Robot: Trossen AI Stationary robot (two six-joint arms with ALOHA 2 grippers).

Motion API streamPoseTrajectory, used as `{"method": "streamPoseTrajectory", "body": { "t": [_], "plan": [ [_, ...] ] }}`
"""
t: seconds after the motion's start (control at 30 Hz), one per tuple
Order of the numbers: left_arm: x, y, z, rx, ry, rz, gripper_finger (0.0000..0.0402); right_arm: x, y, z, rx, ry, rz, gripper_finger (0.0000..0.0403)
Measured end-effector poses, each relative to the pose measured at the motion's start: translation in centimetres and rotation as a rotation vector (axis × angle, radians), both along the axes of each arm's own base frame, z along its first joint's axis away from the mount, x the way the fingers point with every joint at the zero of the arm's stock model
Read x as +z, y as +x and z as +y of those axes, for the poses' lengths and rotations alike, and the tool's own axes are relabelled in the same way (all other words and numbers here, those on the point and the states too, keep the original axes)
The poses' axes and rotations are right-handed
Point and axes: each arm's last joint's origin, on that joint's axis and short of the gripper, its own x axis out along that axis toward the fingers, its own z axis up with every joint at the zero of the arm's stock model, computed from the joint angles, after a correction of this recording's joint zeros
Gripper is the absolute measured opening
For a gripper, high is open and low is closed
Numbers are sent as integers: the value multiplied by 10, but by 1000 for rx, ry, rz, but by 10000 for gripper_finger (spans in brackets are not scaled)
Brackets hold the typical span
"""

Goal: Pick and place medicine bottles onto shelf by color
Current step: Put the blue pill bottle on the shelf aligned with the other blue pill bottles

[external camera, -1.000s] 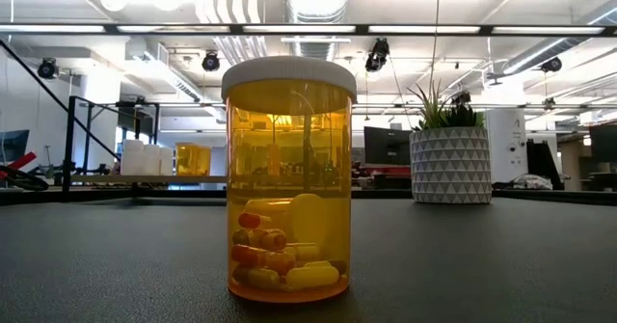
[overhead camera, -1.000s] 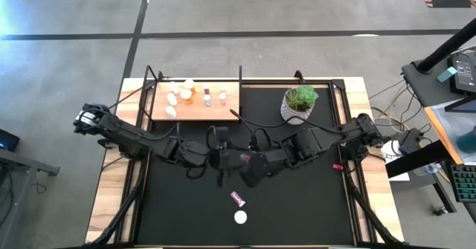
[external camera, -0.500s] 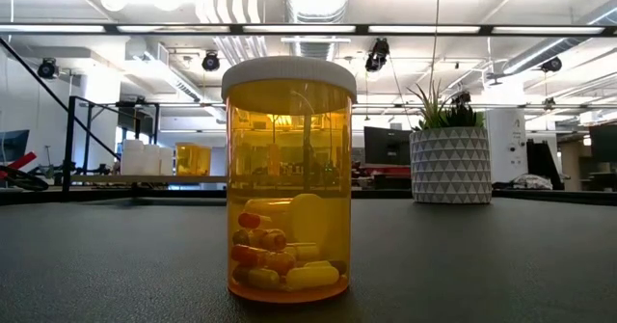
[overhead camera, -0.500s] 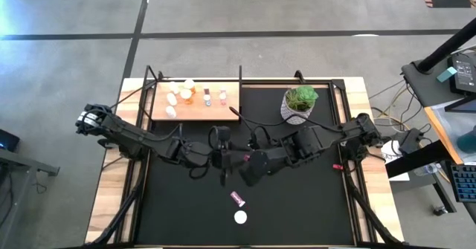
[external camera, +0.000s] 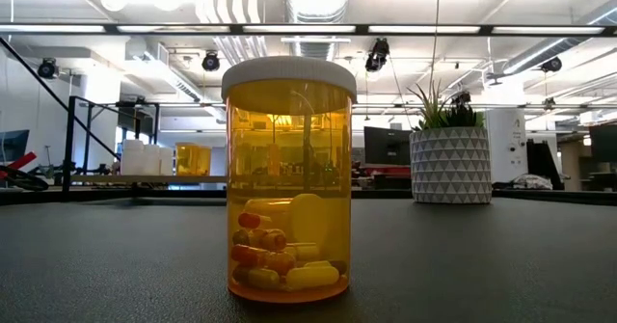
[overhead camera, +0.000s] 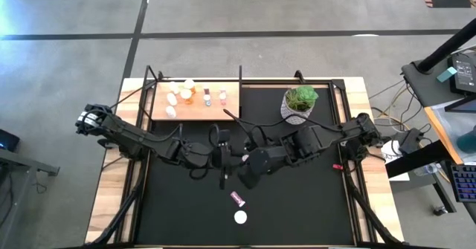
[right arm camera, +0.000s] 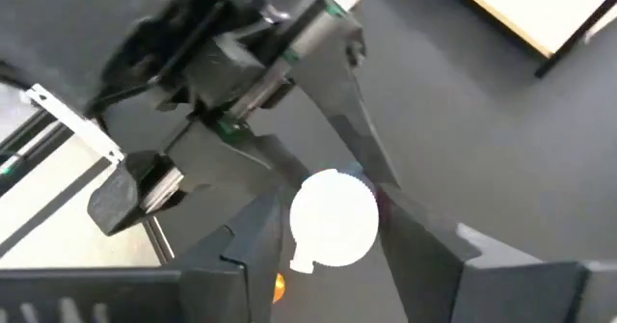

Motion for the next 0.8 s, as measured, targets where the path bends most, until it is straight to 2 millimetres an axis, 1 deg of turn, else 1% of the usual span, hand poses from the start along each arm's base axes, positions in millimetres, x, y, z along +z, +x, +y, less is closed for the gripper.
{"method": "streamPoseTrajectory", "body": {
  "t": [0.17,0.23,0.37,0.47,0.53,0.6,0.73,0.8],
  "plan": [
    [2,0,0,24,-126,-17,89,8,-5,-2,36,-23,-26,194],
    [4,1,0,29,-161,-46,89,16,-11,-4,36,-37,-52,205],
    [10,2,-1,12,-202,-110,89,37,-28,-11,10,-87,-128,215],
    [15,2,-1,-6,-214,-136,89,49,-42,-12,-7,-168,-175,215],
    [19,2,-1,-10,-228,-177,89,53,-47,-8,-5,-245,-193,216],
    [24,2,-1,-15,-242,-217,89,55,-52,1,17,-328,-204,216],
    [36,-2,0,-22,-265,-293,89,51,-58,23,54,-472,-208,213],
    [41,-6,1,-24,-272,-313,89,48,-60,35,46,-549,-214,210]
  ]
}}
